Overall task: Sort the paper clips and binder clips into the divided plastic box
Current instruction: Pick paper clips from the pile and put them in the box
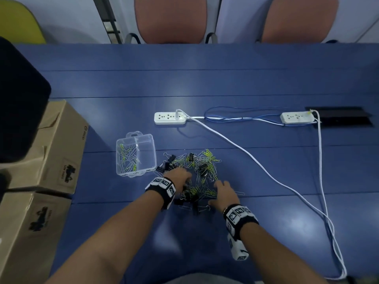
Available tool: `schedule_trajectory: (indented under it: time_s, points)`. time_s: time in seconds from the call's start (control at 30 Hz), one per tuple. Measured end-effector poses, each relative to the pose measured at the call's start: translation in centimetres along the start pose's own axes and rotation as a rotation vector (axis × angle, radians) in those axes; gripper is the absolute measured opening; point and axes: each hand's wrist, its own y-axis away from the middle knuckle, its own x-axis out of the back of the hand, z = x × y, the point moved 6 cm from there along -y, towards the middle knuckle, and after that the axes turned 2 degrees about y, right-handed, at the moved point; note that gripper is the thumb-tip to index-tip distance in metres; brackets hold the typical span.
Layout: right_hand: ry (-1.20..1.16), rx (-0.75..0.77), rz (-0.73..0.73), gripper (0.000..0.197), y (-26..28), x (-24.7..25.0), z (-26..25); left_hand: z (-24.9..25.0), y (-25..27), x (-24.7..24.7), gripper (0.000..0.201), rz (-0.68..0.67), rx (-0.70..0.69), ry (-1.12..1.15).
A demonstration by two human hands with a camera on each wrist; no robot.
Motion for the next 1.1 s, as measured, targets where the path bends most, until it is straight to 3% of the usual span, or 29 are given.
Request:
schedule_trajectory:
  time_s: [0.27, 0.6, 0.77, 1.1]
  points:
    - [-0.030, 0.127, 0.092, 0.016, -0.3, -0.4, -1.1, -1.7, 0.2, 0.0, 0.025, -0.050, 0.109, 0.148]
    - [-0.059, 0.148, 0.118, 0.017, -0.7, -0.1, -1.6, -2.8, 0.6, 0.4, 0.013, -0.058, 0.141, 0.285]
    - [-0.159, 0.102, 0.108, 0.018, -1.3, 0.3, -1.2, -3.3, 1.2, 1.3, 0.043, -0.052, 0.179, 0.389]
    - [-0.254, 0.065, 0.133, 0.012, -1.0, 0.8, -0.1, -3.8, 2.3, 1.2, 0.060, -0.014, 0.235, 0.471]
